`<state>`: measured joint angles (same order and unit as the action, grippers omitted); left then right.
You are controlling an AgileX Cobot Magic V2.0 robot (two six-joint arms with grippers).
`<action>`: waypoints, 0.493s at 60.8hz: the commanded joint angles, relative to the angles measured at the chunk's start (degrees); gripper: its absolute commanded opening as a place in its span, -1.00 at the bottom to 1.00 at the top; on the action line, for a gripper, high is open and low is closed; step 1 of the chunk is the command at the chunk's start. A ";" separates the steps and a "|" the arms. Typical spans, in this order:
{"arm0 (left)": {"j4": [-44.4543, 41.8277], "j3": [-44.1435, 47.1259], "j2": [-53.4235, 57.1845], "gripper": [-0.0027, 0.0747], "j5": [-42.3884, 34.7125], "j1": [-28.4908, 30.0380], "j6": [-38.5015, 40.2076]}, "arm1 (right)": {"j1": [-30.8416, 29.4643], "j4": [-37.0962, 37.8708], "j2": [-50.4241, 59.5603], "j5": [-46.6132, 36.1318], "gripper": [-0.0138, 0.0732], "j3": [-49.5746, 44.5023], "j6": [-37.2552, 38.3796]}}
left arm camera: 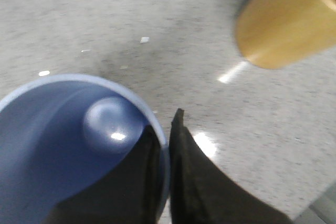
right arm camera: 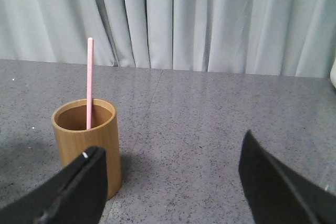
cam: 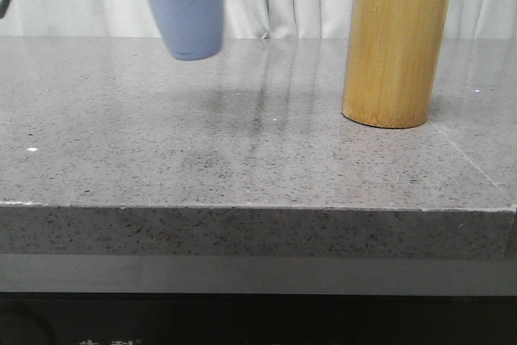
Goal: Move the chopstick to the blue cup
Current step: 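Carry the blue cup beside the bamboo holder and set it down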
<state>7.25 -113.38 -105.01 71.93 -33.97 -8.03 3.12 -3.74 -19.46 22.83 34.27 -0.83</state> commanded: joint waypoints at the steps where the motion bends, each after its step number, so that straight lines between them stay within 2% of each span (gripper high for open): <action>1: 1.51 -1.93 2.70 -0.98 -0.59 -2.46 0.07 | -0.37 -0.25 -0.86 -4.23 0.54 1.98 -0.40; 13: 2.31 -1.93 0.16 -0.98 -2.96 -6.81 0.07 | -0.37 -0.25 -0.86 -4.23 0.54 1.92 -0.40; 30: 1.55 -1.93 -3.78 -0.98 -2.96 -7.20 0.07 | -0.37 -0.25 -0.86 -4.14 0.54 1.92 -0.40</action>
<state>8.38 -113.50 -111.25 71.33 -40.73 -8.03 3.12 -3.74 -19.46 22.83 34.27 -0.83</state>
